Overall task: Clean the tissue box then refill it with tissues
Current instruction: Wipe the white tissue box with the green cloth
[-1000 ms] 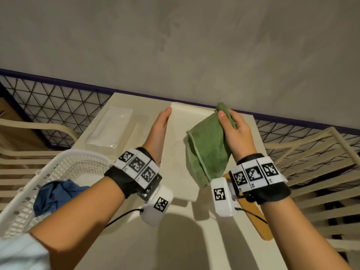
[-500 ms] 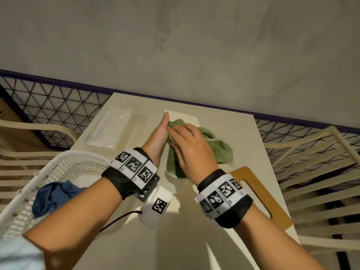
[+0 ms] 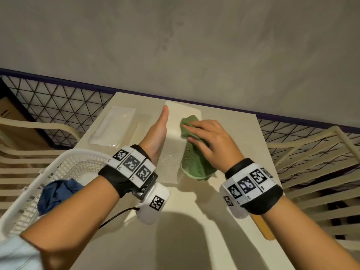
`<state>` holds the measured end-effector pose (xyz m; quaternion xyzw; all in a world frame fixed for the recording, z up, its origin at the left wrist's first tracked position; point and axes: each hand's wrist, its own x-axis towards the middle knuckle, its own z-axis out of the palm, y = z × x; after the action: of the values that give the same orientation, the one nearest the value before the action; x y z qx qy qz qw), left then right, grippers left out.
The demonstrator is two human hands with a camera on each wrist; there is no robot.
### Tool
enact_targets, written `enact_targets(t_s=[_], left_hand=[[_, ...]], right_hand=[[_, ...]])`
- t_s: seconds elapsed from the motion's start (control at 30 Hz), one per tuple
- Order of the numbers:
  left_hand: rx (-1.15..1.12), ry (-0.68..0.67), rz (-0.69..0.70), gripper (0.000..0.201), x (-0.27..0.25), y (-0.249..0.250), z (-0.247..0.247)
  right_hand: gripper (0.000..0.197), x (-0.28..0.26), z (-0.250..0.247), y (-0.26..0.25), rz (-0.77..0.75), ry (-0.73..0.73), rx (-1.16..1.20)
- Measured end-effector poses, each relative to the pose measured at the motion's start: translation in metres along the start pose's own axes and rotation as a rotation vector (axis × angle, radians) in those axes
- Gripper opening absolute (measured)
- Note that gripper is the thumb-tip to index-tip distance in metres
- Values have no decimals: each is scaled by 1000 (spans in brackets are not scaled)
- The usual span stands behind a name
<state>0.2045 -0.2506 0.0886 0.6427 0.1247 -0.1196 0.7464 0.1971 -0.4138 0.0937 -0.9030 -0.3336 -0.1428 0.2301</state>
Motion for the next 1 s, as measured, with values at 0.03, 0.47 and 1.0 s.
enact_targets(t_s=[0.03,0.47,1.0], left_hand=[[-5,18,15,120,1,0,-5],[31,-92,100,32,-2,-1,10],[-22,50,41,57,-11,-1,29]], right_hand=[[41,-4,-3,4,32,16,51],[47,19,-22,-22,393,220,212],[46,7,-11,12,154,69,-63]])
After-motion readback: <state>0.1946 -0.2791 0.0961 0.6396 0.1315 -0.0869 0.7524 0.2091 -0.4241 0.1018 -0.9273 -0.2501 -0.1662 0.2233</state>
